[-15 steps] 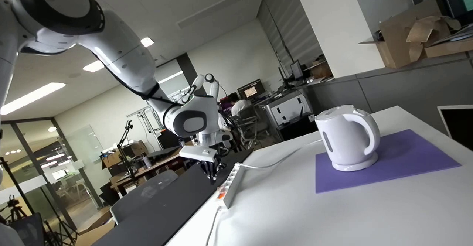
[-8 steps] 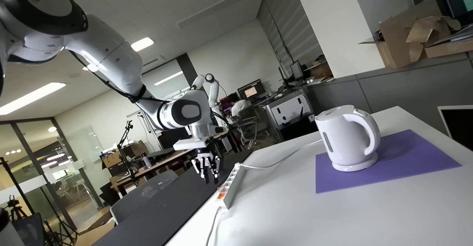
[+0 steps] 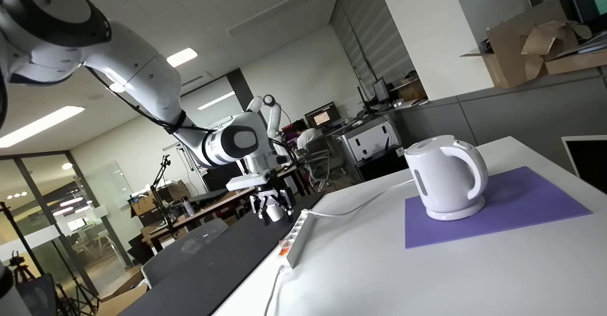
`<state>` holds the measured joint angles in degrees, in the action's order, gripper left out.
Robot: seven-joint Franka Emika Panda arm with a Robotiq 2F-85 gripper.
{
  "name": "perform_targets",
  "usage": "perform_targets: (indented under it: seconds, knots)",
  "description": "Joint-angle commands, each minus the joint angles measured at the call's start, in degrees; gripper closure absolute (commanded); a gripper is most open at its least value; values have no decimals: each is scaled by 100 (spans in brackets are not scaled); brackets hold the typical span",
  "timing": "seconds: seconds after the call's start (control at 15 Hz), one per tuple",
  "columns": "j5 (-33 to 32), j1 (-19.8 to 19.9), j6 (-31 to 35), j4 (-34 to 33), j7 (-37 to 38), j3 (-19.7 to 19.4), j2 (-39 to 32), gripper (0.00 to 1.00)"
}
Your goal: Turn on the extension cable
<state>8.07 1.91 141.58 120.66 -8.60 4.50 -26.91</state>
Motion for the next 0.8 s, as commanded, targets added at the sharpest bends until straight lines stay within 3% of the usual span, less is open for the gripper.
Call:
perform_targets:
  seconds: [0.0,0.4,0.73]
  knots:
    - [-39,-103,350,120,420,-103,184,0]
    - [-109,-174,535,166,651,-171,242,0]
    - [-32,-78,507,20,411,-74,49,0]
